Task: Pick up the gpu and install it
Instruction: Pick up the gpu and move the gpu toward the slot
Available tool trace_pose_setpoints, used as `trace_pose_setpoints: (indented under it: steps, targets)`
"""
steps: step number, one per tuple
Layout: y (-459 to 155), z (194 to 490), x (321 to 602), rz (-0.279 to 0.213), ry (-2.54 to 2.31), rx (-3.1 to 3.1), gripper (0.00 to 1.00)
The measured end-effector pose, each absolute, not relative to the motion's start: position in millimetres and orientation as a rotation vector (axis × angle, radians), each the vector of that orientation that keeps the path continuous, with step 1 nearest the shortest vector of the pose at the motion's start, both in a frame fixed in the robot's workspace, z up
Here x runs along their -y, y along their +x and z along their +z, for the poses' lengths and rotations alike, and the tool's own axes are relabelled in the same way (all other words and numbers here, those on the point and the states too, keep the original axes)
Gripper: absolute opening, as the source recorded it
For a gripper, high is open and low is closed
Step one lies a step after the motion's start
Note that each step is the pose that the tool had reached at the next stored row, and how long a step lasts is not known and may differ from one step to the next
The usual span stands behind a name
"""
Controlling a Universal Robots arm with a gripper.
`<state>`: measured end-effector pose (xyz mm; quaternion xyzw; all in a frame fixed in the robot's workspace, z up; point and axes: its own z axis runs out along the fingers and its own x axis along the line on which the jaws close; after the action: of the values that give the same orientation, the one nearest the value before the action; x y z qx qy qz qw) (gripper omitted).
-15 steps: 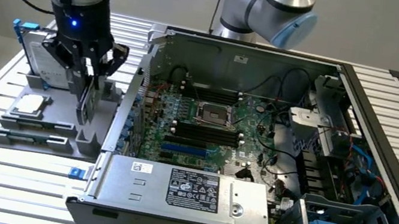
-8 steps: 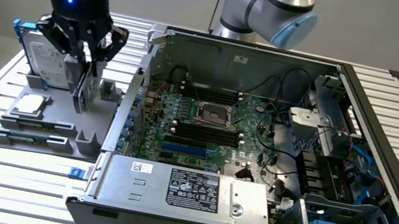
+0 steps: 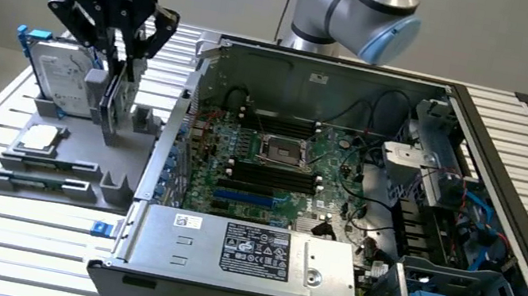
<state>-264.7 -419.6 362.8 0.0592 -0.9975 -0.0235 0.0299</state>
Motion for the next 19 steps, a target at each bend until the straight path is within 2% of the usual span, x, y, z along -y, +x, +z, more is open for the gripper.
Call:
trace_pose_setpoints:
  steps: [12,19]
  targets:
    - [-220.5,415.5,425.4,-0.075,0.181,3.064,0.27]
    - [-188.6,421.4,433.9,-0.078,0.181,3.062,0.27]
